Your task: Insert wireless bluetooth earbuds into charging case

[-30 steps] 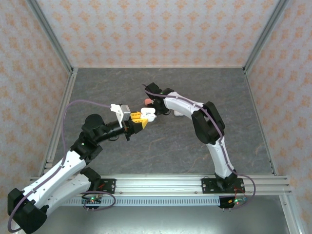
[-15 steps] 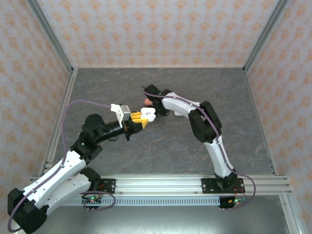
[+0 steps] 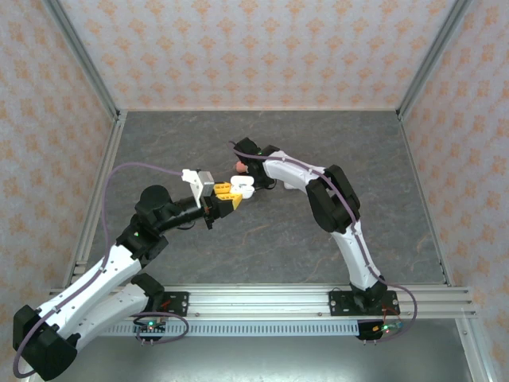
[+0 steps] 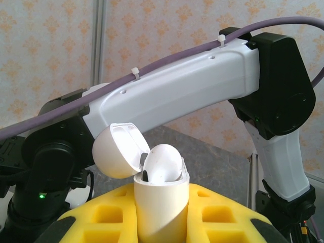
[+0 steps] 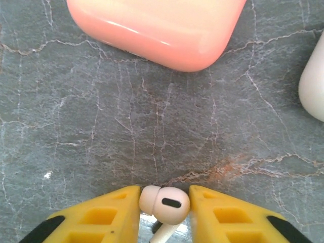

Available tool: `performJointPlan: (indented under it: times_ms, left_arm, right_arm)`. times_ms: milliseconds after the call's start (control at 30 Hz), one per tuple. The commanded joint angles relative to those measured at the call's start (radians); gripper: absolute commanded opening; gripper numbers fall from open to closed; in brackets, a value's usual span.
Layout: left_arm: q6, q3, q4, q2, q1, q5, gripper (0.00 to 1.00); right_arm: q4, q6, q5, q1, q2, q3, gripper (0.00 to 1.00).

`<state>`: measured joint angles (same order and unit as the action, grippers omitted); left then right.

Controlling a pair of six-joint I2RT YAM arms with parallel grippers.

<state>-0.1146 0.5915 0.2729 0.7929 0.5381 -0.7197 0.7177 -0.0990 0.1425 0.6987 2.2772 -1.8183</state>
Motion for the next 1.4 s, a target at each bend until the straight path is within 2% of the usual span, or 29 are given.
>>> performJointPlan:
  times_ms: [0,167,333,800,1067,1233,1367]
  left_arm:
    - [0.024,0.007,0.009,-0.001,0.007,0.016,0.00]
    - [0.022,0.005,0.009,-0.001,0.008,0.019,0.00]
    - [0.006,-0.007,0.026,0.000,0.008,0.020,0.00]
    - [-0.084,-0.024,0.111,0.083,0.007,0.048,0.00]
    - [-0.171,0.003,0.199,0.217,0.009,0.036,0.00]
    - [-0.209,0.029,0.237,0.278,0.013,0.019,0.00]
    - [-0.218,0.041,0.249,0.300,0.024,0.021,0.00]
  right_arm:
    - [-0.013,0.014,0.011,0.007,0.003,-0.004,0.28]
    - [-0.076,0.022,-0.012,0.007,-0.084,0.068,0.25]
    - [-0.138,0.037,-0.058,0.007,-0.239,0.183,0.25]
    - [-0.285,0.099,-0.097,-0.024,-0.872,0.600,0.25]
    - [-0.445,0.115,0.054,-0.022,-1.162,0.736,0.25]
    - [-0.577,0.093,0.173,-0.014,-1.241,0.803,0.25]
    - [-0.629,0.091,0.207,0.007,-1.237,0.829,0.25]
